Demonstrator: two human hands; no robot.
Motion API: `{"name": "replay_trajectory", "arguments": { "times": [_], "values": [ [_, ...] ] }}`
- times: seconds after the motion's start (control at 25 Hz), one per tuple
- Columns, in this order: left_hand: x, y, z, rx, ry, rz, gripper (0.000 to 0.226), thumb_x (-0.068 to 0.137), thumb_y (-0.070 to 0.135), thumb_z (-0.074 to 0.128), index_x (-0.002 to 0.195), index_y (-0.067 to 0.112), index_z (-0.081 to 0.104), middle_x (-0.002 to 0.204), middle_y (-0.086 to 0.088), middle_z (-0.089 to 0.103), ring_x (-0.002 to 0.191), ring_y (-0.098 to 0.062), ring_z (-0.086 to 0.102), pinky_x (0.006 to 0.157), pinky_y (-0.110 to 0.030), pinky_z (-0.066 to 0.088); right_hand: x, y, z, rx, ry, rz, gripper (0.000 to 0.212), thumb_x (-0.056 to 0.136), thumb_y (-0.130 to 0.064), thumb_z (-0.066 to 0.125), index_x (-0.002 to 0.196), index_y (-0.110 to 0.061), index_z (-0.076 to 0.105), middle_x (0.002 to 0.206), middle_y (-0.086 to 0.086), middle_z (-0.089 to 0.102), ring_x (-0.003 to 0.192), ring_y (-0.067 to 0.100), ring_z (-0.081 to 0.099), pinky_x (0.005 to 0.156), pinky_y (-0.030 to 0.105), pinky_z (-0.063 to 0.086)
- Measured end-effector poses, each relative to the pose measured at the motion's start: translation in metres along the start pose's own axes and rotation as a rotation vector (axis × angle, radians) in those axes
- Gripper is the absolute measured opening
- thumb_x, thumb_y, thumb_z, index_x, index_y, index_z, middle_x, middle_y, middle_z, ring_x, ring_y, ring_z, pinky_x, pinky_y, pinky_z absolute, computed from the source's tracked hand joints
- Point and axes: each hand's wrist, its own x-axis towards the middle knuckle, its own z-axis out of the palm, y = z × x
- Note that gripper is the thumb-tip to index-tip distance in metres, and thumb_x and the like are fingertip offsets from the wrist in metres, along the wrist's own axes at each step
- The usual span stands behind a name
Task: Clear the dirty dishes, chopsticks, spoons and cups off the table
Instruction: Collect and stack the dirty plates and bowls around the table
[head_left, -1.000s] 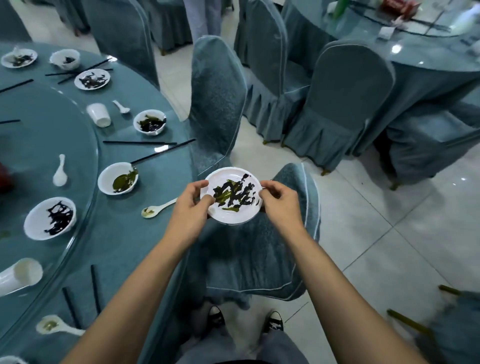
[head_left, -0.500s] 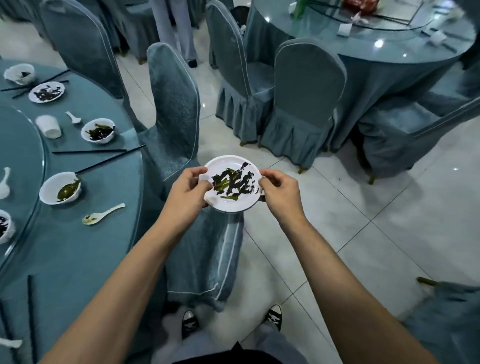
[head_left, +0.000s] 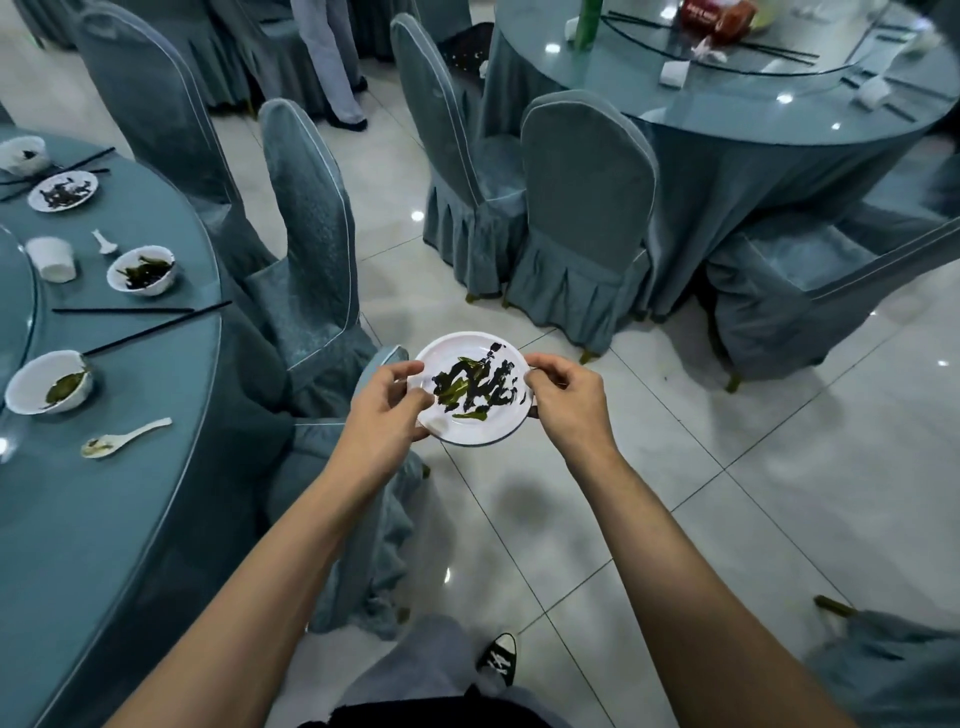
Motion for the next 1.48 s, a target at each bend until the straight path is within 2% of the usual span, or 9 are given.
{"name": "replay_trajectory", "arguments": {
  "times": [0.12, 0.32, 0.48, 0.64, 0.84, 1.04, 1.2, 1.4, 1.48],
  "values": [
    [0.012, 0.005, 0.012, -0.019, 0.018, 0.000, 0.033, 0.099, 0.001, 0.051, 0.129, 0.011, 0.058, 0.106, -0.004, 0.063, 0.093, -0.010, 0.062, 0.082, -0.034, 0.059, 0.018, -0.002, -0.004, -0.001, -0.019, 0.004, 0.034, 0.068, -0.036, 0.060, 0.094, -0.026, 0.078, 0.085, -0.008, 0.076, 0.089, 0.017, 0.073, 0.086, 0.048, 0.060],
    [0.053, 0.018, 0.023, -0.015, 0.069, -0.008, 0.033, 0.098, 0.003, 0.053, 0.128, 0.015, 0.060, 0.110, -0.002, 0.063, 0.091, -0.007, 0.063, 0.079, -0.031, 0.062, 0.067, -0.015, 0.004, -0.005, -0.072, 0.004, 0.028, 0.066, -0.038, 0.060, 0.088, -0.031, 0.077, 0.086, -0.010, 0.076, 0.090, 0.016, 0.073, 0.087, 0.048, 0.060],
    [0.103, 0.042, 0.029, -0.019, 0.080, -0.010, 0.033, 0.094, 0.014, 0.058, 0.125, 0.025, 0.061, 0.123, -0.006, 0.064, 0.098, -0.020, 0.068, 0.091, -0.052, 0.059, 0.121, -0.033, 0.018, -0.010, -0.097, 0.019, 0.034, 0.068, -0.037, 0.061, 0.097, -0.027, 0.076, 0.091, -0.007, 0.077, 0.093, 0.016, 0.073, 0.088, 0.048, 0.060],
    [0.155, 0.067, 0.030, -0.027, 0.110, -0.040, 0.032, 0.097, 0.014, 0.057, 0.125, 0.028, 0.060, 0.128, -0.006, 0.062, 0.088, -0.025, 0.066, 0.094, -0.057, 0.056, 0.176, -0.060, 0.037, -0.034, -0.140, 0.015, 0.033, 0.063, -0.043, 0.061, 0.092, -0.032, 0.075, 0.091, -0.008, 0.077, 0.094, 0.015, 0.073, 0.089, 0.047, 0.059],
    [0.208, 0.089, 0.026, -0.016, 0.162, -0.055, 0.033, 0.099, 0.011, 0.055, 0.129, 0.024, 0.058, 0.117, 0.003, 0.065, 0.093, -0.011, 0.067, 0.085, -0.033, 0.058, 0.231, -0.090, 0.063, -0.037, -0.194, -0.028, 0.019, 0.074, -0.028, 0.061, 0.078, -0.040, 0.075, 0.087, -0.010, 0.077, 0.091, 0.015, 0.074, 0.089, 0.048, 0.059],
    [0.252, 0.106, 0.021, -0.075, 0.256, -0.086, 0.033, 0.098, 0.008, 0.054, 0.128, 0.021, 0.058, 0.121, -0.005, 0.067, 0.089, -0.016, 0.065, 0.087, -0.045, 0.056, 0.284, -0.112, 0.090, -0.061, -0.296, -0.043, 0.018, 0.082, -0.021, 0.062, 0.085, -0.035, 0.074, 0.089, -0.007, 0.077, 0.092, 0.015, 0.074, 0.089, 0.047, 0.060],
    [0.285, 0.119, 0.022, -0.060, 0.360, -0.100, 0.035, 0.099, 0.008, 0.054, 0.132, 0.018, 0.057, 0.117, 0.000, 0.065, 0.087, 0.000, 0.061, 0.075, -0.019, 0.048, 0.331, -0.127, 0.116, -0.071, -0.386, -0.050, 0.022, 0.088, -0.013, 0.062, 0.088, -0.032, 0.073, 0.089, -0.006, 0.077, 0.091, 0.016, 0.073, 0.088, 0.048, 0.060],
    [0.330, 0.138, 0.032, -0.128, 0.529, -0.153, 0.033, 0.096, 0.009, 0.057, 0.126, 0.023, 0.060, 0.117, 0.003, 0.070, 0.102, -0.018, 0.069, 0.099, -0.045, 0.054, 0.395, -0.154, 0.144, -0.113, -0.558, -0.087, 0.023, 0.090, -0.009, 0.062, 0.089, -0.030, 0.073, 0.089, -0.002, 0.076, 0.087, 0.017, 0.072, 0.084, 0.051, 0.061],
    [0.343, 0.148, 0.035, -0.142, 0.584, -0.170, 0.033, 0.096, 0.011, 0.057, 0.126, 0.024, 0.059, 0.117, 0.003, 0.069, 0.105, -0.019, 0.068, 0.102, -0.048, 0.052, 0.420, -0.167, 0.157, -0.154, -0.624, -0.111, 0.021, 0.090, -0.011, 0.063, 0.092, -0.029, 0.073, 0.091, -0.002, 0.075, 0.088, 0.017, 0.072, 0.083, 0.050, 0.061]
  ]
}}
